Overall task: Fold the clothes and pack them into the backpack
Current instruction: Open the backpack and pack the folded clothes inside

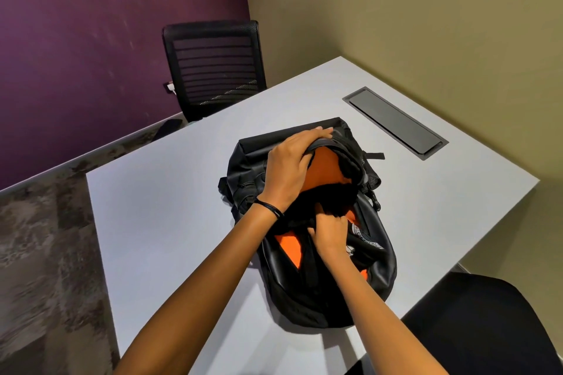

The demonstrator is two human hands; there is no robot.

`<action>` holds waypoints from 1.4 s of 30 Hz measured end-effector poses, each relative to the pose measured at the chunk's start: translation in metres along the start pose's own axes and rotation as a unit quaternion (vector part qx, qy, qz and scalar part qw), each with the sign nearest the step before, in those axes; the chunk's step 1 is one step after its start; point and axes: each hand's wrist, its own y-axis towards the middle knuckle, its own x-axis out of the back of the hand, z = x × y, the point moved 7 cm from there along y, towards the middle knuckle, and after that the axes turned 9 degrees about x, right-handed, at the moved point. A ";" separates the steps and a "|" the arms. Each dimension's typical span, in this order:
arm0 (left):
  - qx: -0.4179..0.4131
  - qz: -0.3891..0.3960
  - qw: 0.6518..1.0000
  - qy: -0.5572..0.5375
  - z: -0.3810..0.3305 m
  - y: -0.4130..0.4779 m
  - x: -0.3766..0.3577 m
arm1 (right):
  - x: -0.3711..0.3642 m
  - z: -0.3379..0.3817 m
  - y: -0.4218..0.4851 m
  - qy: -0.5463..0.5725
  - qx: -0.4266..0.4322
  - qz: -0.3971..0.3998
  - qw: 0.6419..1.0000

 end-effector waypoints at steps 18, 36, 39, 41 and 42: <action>0.025 0.004 0.998 0.053 0.021 -0.002 0.015 | 0.014 -0.046 -0.037 -0.003 0.102 -0.140 0.985; -0.174 0.222 0.933 0.222 0.011 0.013 0.018 | 0.035 -0.060 -0.039 0.132 -0.015 -0.142 0.981; -0.181 0.220 0.933 0.219 0.010 0.013 0.017 | 0.024 -0.036 -0.042 0.100 0.097 -0.102 0.985; -0.162 0.214 0.942 0.202 0.013 0.012 0.017 | 0.001 -0.032 -0.038 0.061 0.131 -0.035 0.989; -0.146 0.214 0.947 0.188 0.016 0.012 0.017 | -0.007 -0.035 -0.037 0.053 0.114 -0.007 0.992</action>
